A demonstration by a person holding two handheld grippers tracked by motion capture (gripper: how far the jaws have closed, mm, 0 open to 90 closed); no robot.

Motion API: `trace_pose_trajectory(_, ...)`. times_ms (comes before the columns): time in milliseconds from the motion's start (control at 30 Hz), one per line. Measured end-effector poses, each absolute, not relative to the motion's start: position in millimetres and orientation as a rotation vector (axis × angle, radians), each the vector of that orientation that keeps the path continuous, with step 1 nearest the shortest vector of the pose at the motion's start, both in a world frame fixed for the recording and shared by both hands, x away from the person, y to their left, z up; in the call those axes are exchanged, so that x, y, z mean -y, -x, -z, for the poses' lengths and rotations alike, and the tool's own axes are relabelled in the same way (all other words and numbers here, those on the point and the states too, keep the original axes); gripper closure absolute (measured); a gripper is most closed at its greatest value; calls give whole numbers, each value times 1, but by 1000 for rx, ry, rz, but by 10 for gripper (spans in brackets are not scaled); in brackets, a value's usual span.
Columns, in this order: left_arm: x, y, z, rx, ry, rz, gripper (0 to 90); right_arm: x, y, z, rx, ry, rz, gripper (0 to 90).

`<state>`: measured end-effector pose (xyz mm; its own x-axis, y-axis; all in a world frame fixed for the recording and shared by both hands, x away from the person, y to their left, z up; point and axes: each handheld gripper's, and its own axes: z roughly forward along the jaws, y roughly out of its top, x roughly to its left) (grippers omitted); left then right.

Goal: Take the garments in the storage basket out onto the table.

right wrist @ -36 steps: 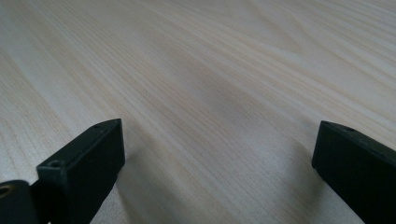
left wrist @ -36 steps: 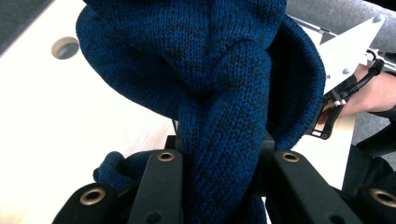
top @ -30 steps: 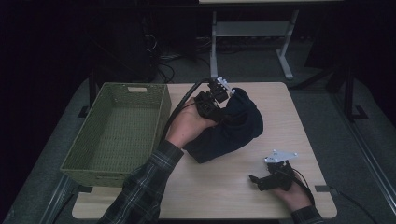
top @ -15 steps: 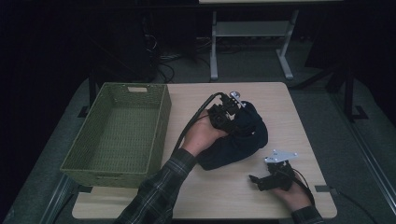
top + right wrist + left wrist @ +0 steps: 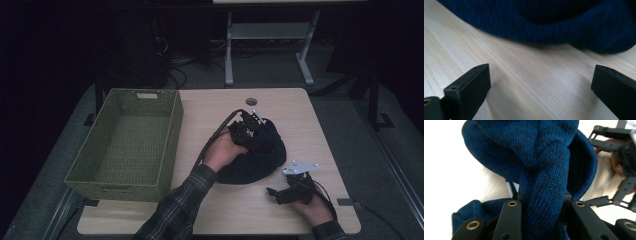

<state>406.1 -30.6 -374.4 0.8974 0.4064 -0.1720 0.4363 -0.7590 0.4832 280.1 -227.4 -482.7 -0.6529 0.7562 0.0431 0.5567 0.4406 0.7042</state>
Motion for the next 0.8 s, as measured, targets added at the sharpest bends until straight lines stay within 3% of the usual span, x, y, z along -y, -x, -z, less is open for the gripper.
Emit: trace_pose_trajectory(800,43,-420,421,-651,-2626,99,712,228,-280,483,-2416,-1125,-1023,19)
